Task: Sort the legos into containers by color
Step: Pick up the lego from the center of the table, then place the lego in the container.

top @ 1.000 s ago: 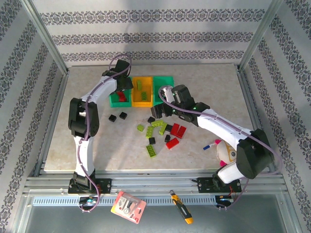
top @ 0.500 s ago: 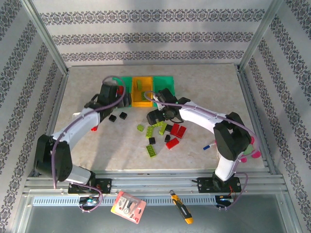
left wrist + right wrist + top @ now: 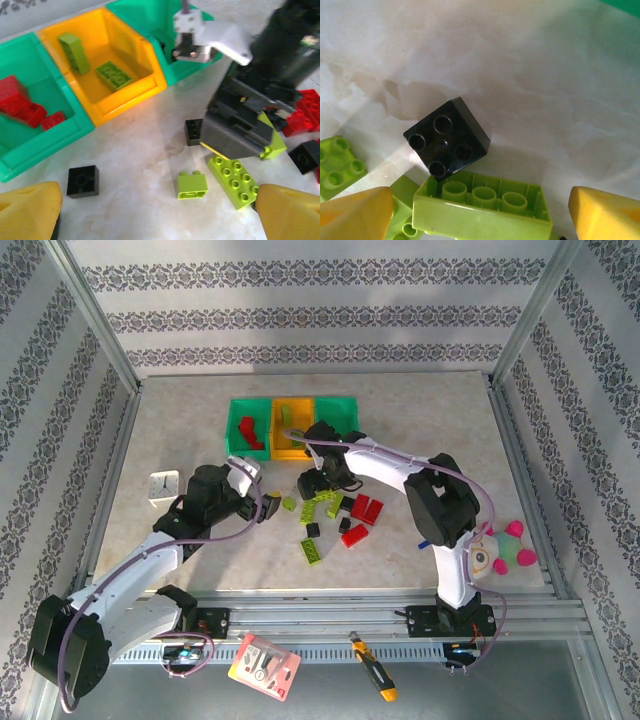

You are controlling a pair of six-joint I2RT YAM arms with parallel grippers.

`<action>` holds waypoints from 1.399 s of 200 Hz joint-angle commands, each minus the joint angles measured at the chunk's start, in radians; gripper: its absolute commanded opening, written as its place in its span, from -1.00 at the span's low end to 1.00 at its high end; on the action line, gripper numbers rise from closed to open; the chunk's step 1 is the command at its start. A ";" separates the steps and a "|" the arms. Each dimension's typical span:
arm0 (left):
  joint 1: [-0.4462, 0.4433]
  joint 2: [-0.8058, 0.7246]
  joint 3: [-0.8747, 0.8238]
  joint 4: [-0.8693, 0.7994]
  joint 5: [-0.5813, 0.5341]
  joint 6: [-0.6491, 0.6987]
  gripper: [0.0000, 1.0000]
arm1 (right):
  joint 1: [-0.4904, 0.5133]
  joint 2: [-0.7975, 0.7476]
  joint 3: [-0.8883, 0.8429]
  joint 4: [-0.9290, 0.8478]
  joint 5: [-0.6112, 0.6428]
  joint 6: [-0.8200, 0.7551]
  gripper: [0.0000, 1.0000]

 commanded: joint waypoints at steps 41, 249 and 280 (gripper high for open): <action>-0.022 0.003 -0.039 0.134 0.078 0.106 0.99 | 0.020 0.073 0.077 -0.116 0.058 0.026 0.43; -0.059 0.082 -0.079 0.328 0.049 0.028 0.99 | -0.068 0.044 0.272 0.378 0.144 0.057 0.10; -0.063 0.081 -0.087 0.337 0.040 0.022 0.99 | -0.083 0.182 0.410 0.378 0.141 0.031 0.12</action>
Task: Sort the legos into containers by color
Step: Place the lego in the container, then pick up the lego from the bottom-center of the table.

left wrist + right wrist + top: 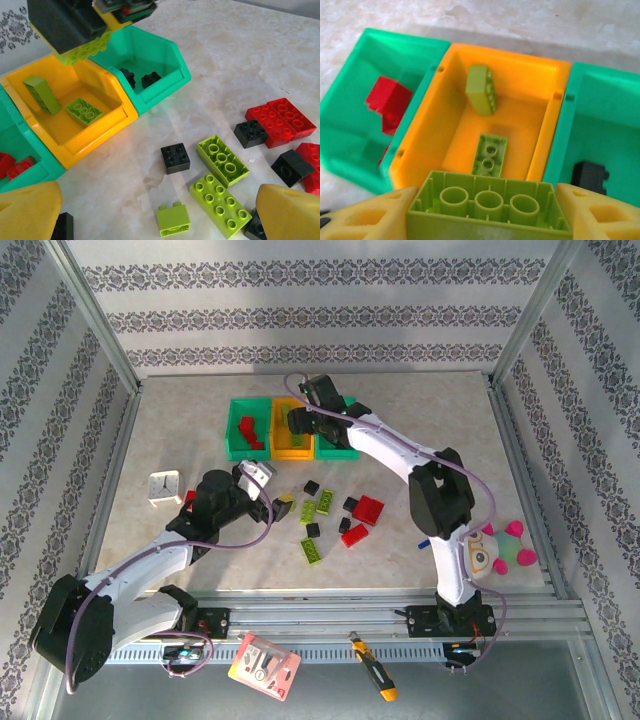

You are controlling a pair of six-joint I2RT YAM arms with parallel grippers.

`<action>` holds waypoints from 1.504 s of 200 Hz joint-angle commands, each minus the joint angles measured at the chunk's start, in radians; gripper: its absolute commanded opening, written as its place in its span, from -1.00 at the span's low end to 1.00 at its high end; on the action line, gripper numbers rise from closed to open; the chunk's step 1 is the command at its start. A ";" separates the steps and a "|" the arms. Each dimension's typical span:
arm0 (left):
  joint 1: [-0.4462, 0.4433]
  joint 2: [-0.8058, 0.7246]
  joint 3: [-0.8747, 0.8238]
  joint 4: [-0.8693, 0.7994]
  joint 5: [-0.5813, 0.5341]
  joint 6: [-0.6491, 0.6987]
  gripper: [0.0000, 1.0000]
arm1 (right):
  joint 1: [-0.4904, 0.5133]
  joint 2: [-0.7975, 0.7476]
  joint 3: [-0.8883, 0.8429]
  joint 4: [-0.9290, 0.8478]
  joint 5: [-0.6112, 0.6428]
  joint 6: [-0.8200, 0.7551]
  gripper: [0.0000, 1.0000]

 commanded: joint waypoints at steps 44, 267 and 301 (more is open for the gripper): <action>-0.018 -0.002 -0.015 0.072 -0.043 -0.045 0.99 | -0.015 0.092 0.146 0.022 0.014 -0.053 0.63; -0.059 0.155 0.057 0.061 0.096 -0.057 0.99 | 0.069 -0.952 -1.142 -0.133 -0.111 0.090 0.92; -0.059 0.117 0.037 0.029 0.118 -0.022 0.99 | 0.127 -0.902 -1.155 -0.130 -0.128 0.112 0.92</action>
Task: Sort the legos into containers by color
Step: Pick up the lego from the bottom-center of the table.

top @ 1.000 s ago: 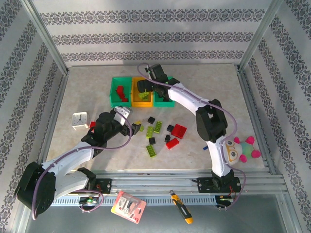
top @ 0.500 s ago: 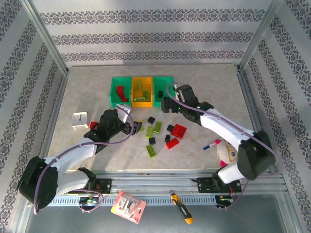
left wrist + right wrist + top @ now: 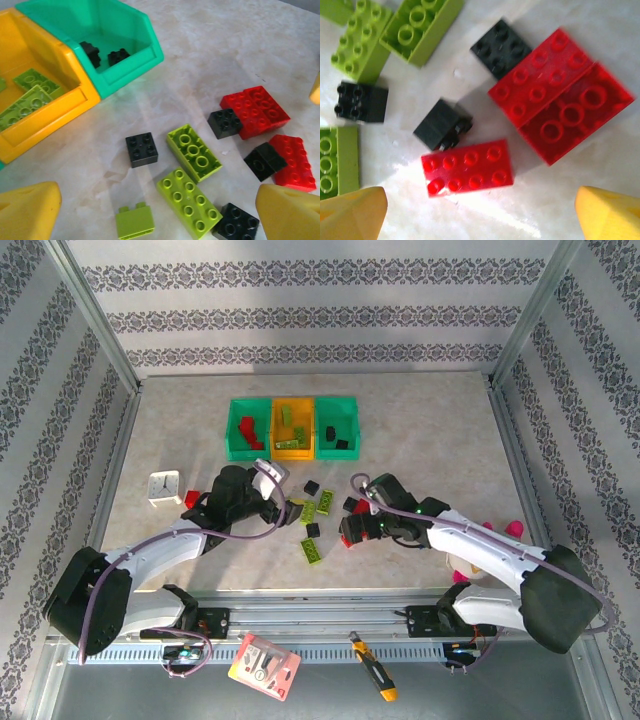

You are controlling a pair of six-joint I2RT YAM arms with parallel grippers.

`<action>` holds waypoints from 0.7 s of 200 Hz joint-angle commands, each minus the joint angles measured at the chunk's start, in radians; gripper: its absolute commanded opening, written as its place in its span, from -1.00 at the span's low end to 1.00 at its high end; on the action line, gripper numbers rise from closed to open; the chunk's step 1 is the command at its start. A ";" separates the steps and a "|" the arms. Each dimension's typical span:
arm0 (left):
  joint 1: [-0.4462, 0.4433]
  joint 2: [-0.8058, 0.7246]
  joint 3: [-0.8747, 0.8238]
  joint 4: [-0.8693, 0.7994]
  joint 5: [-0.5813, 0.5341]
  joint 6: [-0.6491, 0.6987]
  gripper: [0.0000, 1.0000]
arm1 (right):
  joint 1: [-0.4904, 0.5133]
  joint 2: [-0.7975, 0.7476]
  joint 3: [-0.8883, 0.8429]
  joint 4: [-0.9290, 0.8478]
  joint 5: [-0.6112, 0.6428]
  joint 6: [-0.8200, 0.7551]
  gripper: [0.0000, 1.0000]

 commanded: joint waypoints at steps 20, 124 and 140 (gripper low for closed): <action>-0.014 -0.051 -0.024 0.020 0.047 0.063 0.99 | 0.052 0.095 0.015 -0.009 -0.019 0.031 0.92; -0.013 -0.084 -0.058 0.029 0.040 0.075 0.99 | 0.072 0.321 0.122 0.017 0.046 0.004 0.71; -0.014 -0.089 -0.062 0.029 0.041 0.077 0.99 | 0.072 0.347 0.135 0.010 0.052 0.004 0.64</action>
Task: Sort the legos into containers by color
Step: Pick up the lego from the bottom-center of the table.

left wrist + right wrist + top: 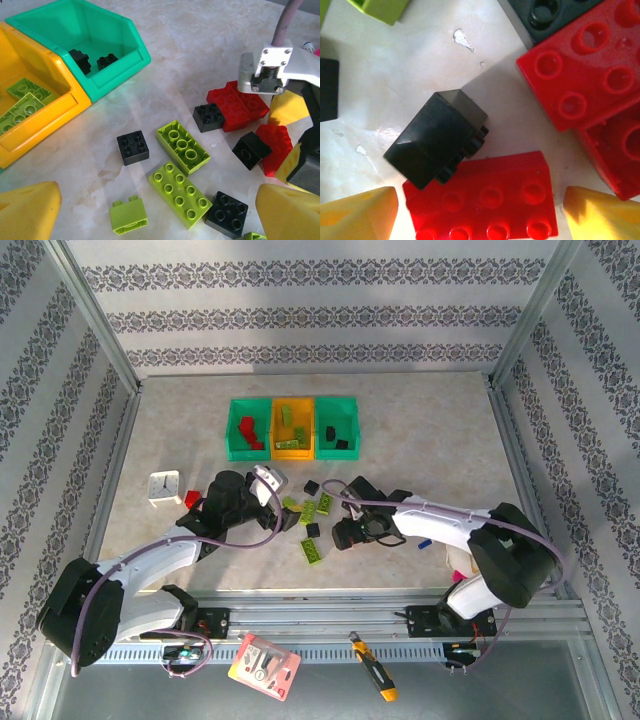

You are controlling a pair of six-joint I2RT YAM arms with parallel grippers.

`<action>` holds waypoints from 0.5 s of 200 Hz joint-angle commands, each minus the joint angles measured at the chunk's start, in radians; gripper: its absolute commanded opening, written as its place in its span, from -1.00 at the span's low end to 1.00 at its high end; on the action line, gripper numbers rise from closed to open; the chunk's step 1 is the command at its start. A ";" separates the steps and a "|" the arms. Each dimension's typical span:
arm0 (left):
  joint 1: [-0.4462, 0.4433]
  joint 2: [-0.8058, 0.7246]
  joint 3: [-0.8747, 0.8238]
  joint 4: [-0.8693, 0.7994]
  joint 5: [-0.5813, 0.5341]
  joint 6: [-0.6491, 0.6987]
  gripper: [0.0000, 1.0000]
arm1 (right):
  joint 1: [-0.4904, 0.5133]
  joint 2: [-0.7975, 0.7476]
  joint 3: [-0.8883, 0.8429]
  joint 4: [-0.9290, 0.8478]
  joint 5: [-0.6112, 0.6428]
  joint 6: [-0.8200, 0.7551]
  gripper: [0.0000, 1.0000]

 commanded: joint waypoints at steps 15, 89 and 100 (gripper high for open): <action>-0.013 -0.029 -0.022 0.028 0.017 0.032 0.99 | 0.019 0.053 0.049 -0.024 0.038 0.000 0.52; -0.013 -0.050 -0.036 0.028 0.014 0.034 0.99 | 0.013 -0.087 0.103 -0.079 0.065 0.028 0.27; -0.013 -0.049 -0.037 0.036 0.013 0.031 0.99 | -0.004 -0.118 0.122 -0.064 0.066 0.028 0.26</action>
